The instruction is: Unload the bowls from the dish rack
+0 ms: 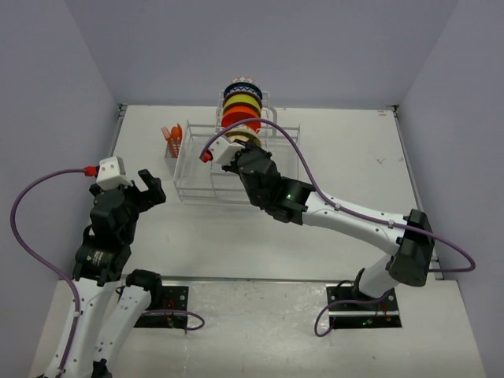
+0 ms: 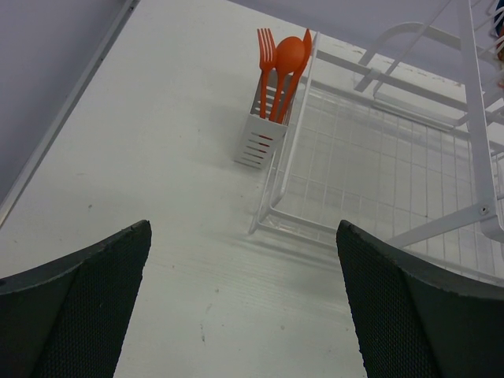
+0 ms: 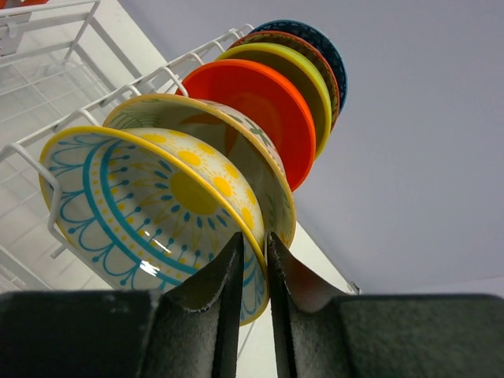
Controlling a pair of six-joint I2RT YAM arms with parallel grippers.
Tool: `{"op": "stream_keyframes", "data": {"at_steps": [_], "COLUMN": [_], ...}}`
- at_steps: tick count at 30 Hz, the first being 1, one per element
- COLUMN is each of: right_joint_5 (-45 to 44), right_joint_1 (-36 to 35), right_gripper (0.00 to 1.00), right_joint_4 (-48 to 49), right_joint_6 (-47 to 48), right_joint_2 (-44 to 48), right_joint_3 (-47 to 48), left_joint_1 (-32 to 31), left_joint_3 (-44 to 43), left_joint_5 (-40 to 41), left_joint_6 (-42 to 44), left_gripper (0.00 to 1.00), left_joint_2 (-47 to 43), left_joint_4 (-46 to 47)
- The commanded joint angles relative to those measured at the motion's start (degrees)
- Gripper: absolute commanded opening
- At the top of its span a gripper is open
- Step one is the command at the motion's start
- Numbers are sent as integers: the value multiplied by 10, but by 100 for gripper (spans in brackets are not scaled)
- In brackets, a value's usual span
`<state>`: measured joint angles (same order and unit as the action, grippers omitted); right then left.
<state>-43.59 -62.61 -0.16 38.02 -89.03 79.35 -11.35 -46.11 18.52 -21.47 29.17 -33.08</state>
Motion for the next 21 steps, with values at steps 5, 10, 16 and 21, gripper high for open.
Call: {"op": "stream_keyframes", "data": {"at_steps": [5, 10, 16, 21], "right_joint_5": [-18, -30, -35, -39], "right_joint_1": [-1, -3, -4, -6], "right_gripper": [13, 6, 2, 0], "right_joint_4": [33, 61, 75, 81], "right_joint_6": [11, 29, 38, 48], "right_joint_2": [3, 6, 5, 9], "right_joint_3": [-3, -10, -11, -10], "left_joint_1": [-3, -3, -4, -3], "left_joint_3": [-5, -4, -4, -4], "left_joint_5": [11, 9, 9, 8], "left_joint_6": [-1, -1, -1, -1], "left_gripper": [100, 100, 100, 100], "left_joint_2": [3, 2, 2, 4], "left_joint_4": [15, 15, 15, 15]}}
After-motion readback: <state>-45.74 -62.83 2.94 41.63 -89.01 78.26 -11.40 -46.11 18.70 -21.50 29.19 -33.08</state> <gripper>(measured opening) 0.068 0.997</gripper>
